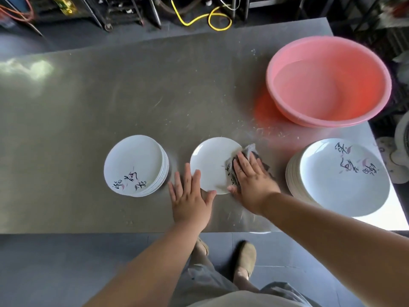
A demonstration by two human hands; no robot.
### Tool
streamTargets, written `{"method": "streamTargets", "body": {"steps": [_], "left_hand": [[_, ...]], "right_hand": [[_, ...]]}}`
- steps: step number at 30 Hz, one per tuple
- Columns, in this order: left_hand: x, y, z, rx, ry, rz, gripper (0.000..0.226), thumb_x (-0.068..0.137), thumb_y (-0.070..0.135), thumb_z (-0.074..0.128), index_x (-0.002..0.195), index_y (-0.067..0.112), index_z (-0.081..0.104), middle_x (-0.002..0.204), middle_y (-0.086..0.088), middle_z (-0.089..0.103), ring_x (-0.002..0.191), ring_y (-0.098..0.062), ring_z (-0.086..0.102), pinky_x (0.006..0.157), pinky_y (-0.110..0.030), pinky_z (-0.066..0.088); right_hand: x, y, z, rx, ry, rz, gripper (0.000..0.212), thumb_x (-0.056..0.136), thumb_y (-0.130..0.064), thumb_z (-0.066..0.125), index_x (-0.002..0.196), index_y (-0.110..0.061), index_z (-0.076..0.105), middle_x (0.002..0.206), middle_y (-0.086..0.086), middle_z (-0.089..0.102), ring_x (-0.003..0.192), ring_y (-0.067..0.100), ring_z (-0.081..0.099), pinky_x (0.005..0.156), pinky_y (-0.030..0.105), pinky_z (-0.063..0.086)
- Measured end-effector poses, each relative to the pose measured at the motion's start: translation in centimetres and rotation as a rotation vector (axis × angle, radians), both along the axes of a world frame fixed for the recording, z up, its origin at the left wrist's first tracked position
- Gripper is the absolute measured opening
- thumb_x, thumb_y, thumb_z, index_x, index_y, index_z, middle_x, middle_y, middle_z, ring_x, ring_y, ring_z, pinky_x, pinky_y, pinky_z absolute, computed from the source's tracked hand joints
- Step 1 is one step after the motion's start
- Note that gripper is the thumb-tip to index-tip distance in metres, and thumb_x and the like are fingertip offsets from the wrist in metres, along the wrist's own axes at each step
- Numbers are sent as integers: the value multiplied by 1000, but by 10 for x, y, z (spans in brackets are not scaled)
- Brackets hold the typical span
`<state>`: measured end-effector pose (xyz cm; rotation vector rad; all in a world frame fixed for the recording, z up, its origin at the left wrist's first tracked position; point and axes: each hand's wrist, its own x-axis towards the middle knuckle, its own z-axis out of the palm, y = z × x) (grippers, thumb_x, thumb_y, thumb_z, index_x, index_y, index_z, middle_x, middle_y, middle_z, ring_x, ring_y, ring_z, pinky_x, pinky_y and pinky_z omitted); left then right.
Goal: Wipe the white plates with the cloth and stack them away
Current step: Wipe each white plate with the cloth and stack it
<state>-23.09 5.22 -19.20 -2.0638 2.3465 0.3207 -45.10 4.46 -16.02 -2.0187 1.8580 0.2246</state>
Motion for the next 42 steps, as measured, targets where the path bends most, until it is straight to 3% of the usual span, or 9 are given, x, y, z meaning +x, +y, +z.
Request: {"method": "streamTargets", "body": {"steps": [6, 12, 17, 23, 28, 33, 37, 40, 42], "left_hand": [[3, 15, -3, -61, 48, -51, 76, 94, 71, 41, 144, 14, 44, 176, -6, 9, 161, -35, 10, 129, -54, -2], [47, -21, 0, -55, -101, -343, 67, 106, 62, 23, 164, 27, 23, 175, 11, 6, 162, -28, 4, 128, -51, -10], [30, -19, 1, -145, -70, -298, 49, 104, 45, 48, 149, 26, 53, 165, 5, 40, 155, -30, 31, 127, -53, 15], [24, -11, 7, -194, 19, -243, 44, 95, 44, 66, 135, 25, 64, 154, 0, 53, 147, -34, 43, 122, -57, 31], [10, -7, 10, -136, 134, -149, 43, 93, 42, 74, 131, 22, 68, 151, -4, 55, 149, -36, 41, 121, -54, 34], [-4, 0, 19, -143, 186, -47, 43, 84, 38, 83, 122, 22, 72, 142, -2, 58, 135, -32, 49, 112, -50, 40], [-5, -1, 32, -40, 204, 11, 42, 88, 42, 76, 126, 25, 69, 144, 2, 52, 134, -25, 43, 112, -42, 36], [-7, -19, 47, 124, 346, 309, 47, 96, 48, 61, 137, 24, 59, 138, -1, 55, 124, -24, 53, 101, -37, 43], [-8, -41, 56, 317, 498, 546, 50, 102, 50, 49, 136, 14, 58, 126, -9, 67, 114, -31, 64, 90, -36, 49]], "right_hand": [[26, 58, -3, -45, -36, 255, 76, 102, -56, 24, 165, -15, 26, 172, 13, 21, 159, 36, 0, 130, 52, 1], [-14, -3, -2, -10, -8, 151, 83, 100, -68, 23, 168, -21, 12, 176, -1, 0, 159, 24, -20, 128, 44, -13], [23, 3, -2, -8, -4, 22, 92, 98, -72, 16, 167, -14, 5, 175, 5, -6, 158, 32, -21, 128, 51, -13], [-6, 30, -13, -19, -37, 321, 73, 106, -53, 34, 168, -22, 9, 176, 1, 0, 161, 28, -9, 124, 44, -21], [-18, -1, -15, -106, -134, 2, 61, 109, -45, 31, 166, -24, 24, 175, -9, 5, 161, 21, -11, 126, 35, -8], [16, 33, -13, -27, -177, -143, 51, 111, -31, 40, 161, -21, 35, 173, -5, 17, 162, 32, 2, 113, 50, 44], [-1, 54, 10, -168, -220, 0, 32, 104, -44, 40, 120, -28, 63, 125, -6, 69, 110, 30, 69, 65, 36, 54], [-22, 33, 35, -190, -401, -290, 42, 96, -62, 24, 86, -28, 48, 75, -11, 63, 66, 29, 61, 56, 32, 35], [-34, 5, 43, -85, -460, -486, 44, 97, -64, 26, 89, -27, 47, 78, -5, 65, 66, 25, 58, 62, 36, 39]]}}
